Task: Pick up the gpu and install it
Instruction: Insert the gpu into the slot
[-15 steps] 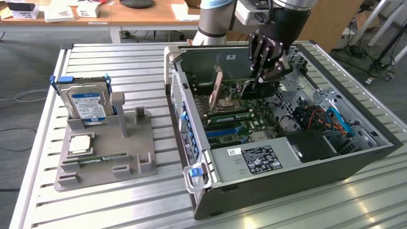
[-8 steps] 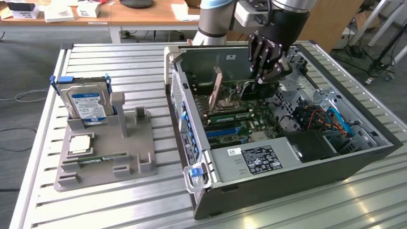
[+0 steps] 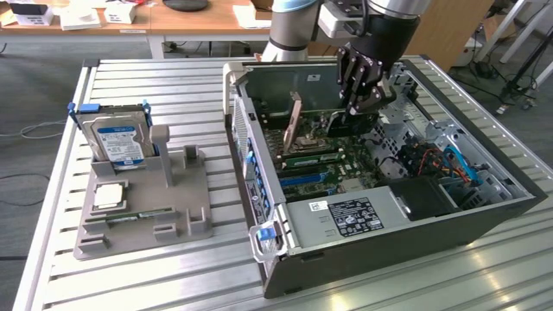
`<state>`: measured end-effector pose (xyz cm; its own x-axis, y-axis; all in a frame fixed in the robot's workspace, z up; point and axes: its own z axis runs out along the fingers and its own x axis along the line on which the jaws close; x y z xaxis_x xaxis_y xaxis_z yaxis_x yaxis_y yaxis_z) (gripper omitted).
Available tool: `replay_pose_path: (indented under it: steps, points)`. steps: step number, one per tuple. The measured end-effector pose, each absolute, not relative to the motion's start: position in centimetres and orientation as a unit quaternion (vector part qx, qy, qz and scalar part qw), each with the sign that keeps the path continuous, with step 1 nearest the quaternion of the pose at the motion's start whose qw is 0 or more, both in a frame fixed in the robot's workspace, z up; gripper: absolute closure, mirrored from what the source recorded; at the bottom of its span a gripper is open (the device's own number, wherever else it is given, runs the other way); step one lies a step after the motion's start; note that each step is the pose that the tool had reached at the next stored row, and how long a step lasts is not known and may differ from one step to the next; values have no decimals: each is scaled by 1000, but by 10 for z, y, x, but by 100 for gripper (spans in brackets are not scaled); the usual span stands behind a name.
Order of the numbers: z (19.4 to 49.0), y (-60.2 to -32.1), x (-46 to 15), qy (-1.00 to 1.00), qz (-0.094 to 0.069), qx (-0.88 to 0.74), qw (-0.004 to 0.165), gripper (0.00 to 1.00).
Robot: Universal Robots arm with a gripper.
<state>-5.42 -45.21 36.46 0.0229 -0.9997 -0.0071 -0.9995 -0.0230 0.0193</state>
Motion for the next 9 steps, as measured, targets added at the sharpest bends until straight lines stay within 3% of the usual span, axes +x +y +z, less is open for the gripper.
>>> replay_pose_path:
  steps: [9]
  points:
    - [359,-452,-54,-699,-9,715,4,73]
